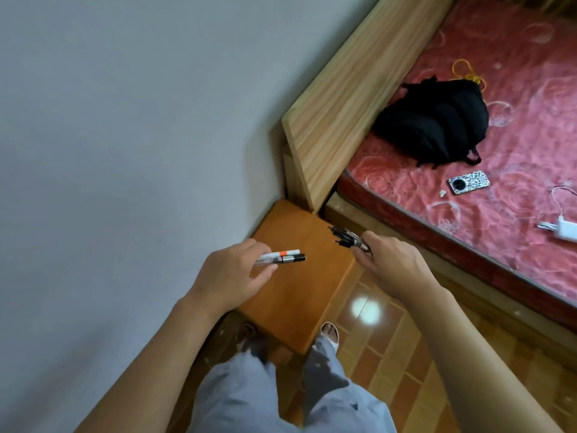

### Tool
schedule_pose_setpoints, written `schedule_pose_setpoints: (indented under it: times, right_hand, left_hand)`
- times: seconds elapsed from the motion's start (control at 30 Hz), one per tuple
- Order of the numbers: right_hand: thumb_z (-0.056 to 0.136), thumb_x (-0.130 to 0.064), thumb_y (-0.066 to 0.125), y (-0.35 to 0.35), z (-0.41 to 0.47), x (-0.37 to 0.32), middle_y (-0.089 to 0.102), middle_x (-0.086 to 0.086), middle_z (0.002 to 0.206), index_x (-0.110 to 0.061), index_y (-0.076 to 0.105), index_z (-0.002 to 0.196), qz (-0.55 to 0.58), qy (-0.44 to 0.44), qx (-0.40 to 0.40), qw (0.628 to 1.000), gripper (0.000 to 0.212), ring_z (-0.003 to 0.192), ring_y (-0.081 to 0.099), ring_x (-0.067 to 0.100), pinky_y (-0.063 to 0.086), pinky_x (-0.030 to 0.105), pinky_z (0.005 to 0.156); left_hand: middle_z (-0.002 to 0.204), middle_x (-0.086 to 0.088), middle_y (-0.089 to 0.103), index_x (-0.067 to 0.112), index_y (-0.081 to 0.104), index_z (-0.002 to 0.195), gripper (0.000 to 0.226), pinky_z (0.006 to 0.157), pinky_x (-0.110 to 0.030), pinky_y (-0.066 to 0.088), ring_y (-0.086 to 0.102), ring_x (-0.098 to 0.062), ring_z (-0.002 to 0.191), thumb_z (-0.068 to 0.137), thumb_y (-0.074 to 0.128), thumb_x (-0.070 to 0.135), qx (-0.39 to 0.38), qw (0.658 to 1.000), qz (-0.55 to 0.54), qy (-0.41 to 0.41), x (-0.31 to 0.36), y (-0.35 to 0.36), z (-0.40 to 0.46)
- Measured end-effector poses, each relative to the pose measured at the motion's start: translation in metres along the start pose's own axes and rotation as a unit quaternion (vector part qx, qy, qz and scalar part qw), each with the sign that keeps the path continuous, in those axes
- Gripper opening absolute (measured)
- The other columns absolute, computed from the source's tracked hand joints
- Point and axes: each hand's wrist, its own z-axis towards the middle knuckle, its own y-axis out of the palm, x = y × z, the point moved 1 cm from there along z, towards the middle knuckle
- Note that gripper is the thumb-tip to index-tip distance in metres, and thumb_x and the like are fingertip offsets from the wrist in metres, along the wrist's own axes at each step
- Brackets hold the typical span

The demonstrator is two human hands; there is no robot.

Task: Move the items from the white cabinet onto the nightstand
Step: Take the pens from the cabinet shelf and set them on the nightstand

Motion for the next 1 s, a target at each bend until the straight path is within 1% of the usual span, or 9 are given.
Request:
schedule_pose_setpoints:
  times: [0.13,0.23,0.43,0.53,0.7,0.77,0.83,0.9,1.0]
  right_hand:
    - [0.106,-0.052,0.04,0.037,0.032,0.015,0.058,-0.009,0.075,-0.03,0.042,0.091,-0.012,0.016,-0.016,1.0,0.026,0.06,0.056,0.013,0.036,0.031,0.05]
    - [0.106,-0.052,0.038,0.071,0.052,0.027,0.06,-0.01,0.078,-0.03,0.046,0.095,-0.015,0.036,-0.027,0.999,0.027,0.059,0.056,0.01,0.035,0.028,0.048]
    - [0.106,-0.054,0.036,0.149,0.089,0.047,0.061,-0.012,0.08,-0.032,0.048,0.104,-0.018,0.064,-0.047,0.997,0.026,0.059,0.056,0.006,0.048,0.027,0.051]
    - [0.106,-0.054,0.036,0.184,0.108,0.058,0.058,-0.011,0.077,-0.031,0.049,0.104,-0.007,0.069,-0.048,0.996,0.026,0.057,0.055,0.006,0.05,0.028,0.052]
    - [0.106,-0.054,0.037,0.243,0.138,0.081,0.055,-0.012,0.076,-0.03,0.052,0.11,0.01,0.077,-0.053,0.996,0.029,0.059,0.056,0.008,0.054,0.031,0.054]
    - [0.106,-0.054,0.036,0.267,0.149,0.089,0.053,-0.013,0.075,-0.028,0.052,0.114,0.005,0.072,-0.057,0.996,0.031,0.058,0.054,0.007,0.046,0.027,0.049]
    - [0.106,-0.054,0.034,0.286,0.159,0.098,0.054,-0.011,0.076,-0.027,0.051,0.113,-0.002,0.065,-0.06,0.996,0.033,0.059,0.053,0.011,0.041,0.029,0.049]
    - [0.106,-0.054,0.033,0.302,0.166,0.105,0.055,-0.009,0.079,-0.026,0.051,0.112,0.0,0.052,-0.064,0.997,0.034,0.062,0.054,0.012,0.047,0.032,0.053]
    - [0.107,-0.052,0.032,0.32,0.176,0.113,0.056,-0.008,0.082,-0.026,0.051,0.112,-0.001,0.031,-0.064,0.997,0.033,0.065,0.056,0.014,0.044,0.03,0.054]
  left_hand:
    - [0.097,0.017,0.063,0.032,0.066,0.117,0.027,0.062,-0.01,0.049,0.059,-0.005,0.073,0.097,0.062,0.049,-0.038,0.999,-0.003,0.016,-0.029,0.037,0.036]
    - [0.097,0.016,0.064,0.03,0.067,0.117,0.03,0.06,-0.013,0.052,0.057,-0.004,0.072,0.097,0.061,0.05,-0.064,0.997,0.005,0.044,-0.051,0.068,0.063]
    - [0.098,0.013,0.066,0.028,0.067,0.119,0.031,0.058,-0.016,0.054,0.058,-0.004,0.073,0.096,0.062,0.048,-0.089,0.993,0.008,0.084,-0.095,0.137,0.11]
    - [0.097,0.014,0.063,0.029,0.065,0.12,0.03,0.057,-0.017,0.053,0.057,-0.003,0.073,0.097,0.06,0.049,-0.105,0.99,0.012,0.096,-0.116,0.178,0.126]
    - [0.095,0.013,0.061,0.026,0.067,0.117,0.027,0.053,-0.016,0.05,0.056,-0.003,0.072,0.096,0.065,0.043,-0.141,0.982,-0.001,0.125,-0.142,0.248,0.15]
    - [0.094,0.014,0.06,0.026,0.067,0.116,0.026,0.051,-0.013,0.046,0.054,-0.001,0.071,0.095,0.067,0.042,-0.147,0.979,0.0,0.142,-0.148,0.274,0.16]
    - [0.093,0.014,0.058,0.026,0.066,0.113,0.024,0.05,-0.014,0.041,0.052,-0.002,0.071,0.094,0.067,0.041,-0.154,0.975,0.002,0.158,-0.151,0.298,0.168]
    - [0.092,0.014,0.056,0.026,0.065,0.112,0.023,0.052,-0.013,0.035,0.051,-0.002,0.073,0.094,0.067,0.041,-0.159,0.972,0.005,0.175,-0.154,0.319,0.175]
    - [0.094,0.013,0.057,0.026,0.065,0.113,0.024,0.053,-0.015,0.038,0.052,-0.004,0.075,0.095,0.066,0.041,-0.16,0.967,0.008,0.197,-0.162,0.344,0.186]
